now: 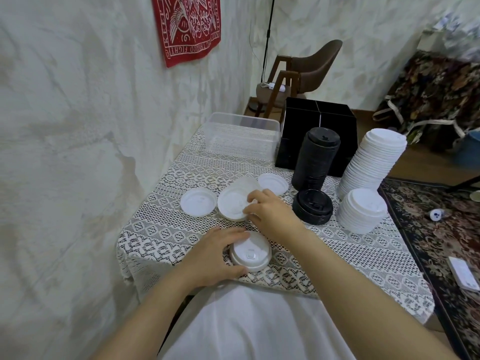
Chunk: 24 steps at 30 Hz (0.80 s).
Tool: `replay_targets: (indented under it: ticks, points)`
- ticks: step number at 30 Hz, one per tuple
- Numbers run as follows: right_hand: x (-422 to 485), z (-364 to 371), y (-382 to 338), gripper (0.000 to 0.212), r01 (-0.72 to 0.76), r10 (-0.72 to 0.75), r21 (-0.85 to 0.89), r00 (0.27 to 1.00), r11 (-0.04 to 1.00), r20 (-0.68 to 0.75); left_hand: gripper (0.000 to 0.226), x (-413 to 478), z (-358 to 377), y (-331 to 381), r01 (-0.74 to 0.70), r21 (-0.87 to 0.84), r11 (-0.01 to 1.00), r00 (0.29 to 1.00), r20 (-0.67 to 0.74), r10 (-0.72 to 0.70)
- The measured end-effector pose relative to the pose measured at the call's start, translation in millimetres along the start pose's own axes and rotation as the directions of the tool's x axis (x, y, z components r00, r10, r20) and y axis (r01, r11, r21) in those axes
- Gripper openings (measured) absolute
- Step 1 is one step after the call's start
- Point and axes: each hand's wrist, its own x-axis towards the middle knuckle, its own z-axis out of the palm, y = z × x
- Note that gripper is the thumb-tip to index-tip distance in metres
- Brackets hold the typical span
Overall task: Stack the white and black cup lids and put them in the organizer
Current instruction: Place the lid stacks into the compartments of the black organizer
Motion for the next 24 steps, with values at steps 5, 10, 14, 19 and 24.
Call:
replay_targets:
  ticks: [5, 10, 14, 19, 24]
  points:
    - [-7, 1, 5, 0.010, -0.108, 0.117, 0.168, 0.992, 0.980, -0.041, 0.076, -2, -2, 3, 0.018, 0.001, 1.000, 1.000, 0.004, -0.018]
    - [-18, -5, 9, 0.011, -0.214, 0.249, 0.322, 0.966, 0.922, -0.071, 0.076, -4, -5, 8, 0.058, -0.005, 0.998, 0.998, 0.019, -0.058]
    - [-20, -9, 7, 0.020, -0.299, 0.323, 0.325, 0.946, 0.898, -0.023, 0.077, -5, -5, 8, 0.070, -0.002, 0.998, 0.997, 0.031, -0.070]
    - [-32, -16, 2, 0.012, -0.358, 0.440, 0.497, 0.896, 0.791, -0.056, 0.077, -5, -6, 11, 0.061, 0.013, 0.998, 0.998, 0.032, -0.062]
    - [-68, -30, 2, 0.011, -0.433, 0.740, 0.843, 0.669, 0.318, 0.065, 0.076, -4, -5, 7, 0.027, 0.006, 1.000, 1.000, 0.016, -0.027]
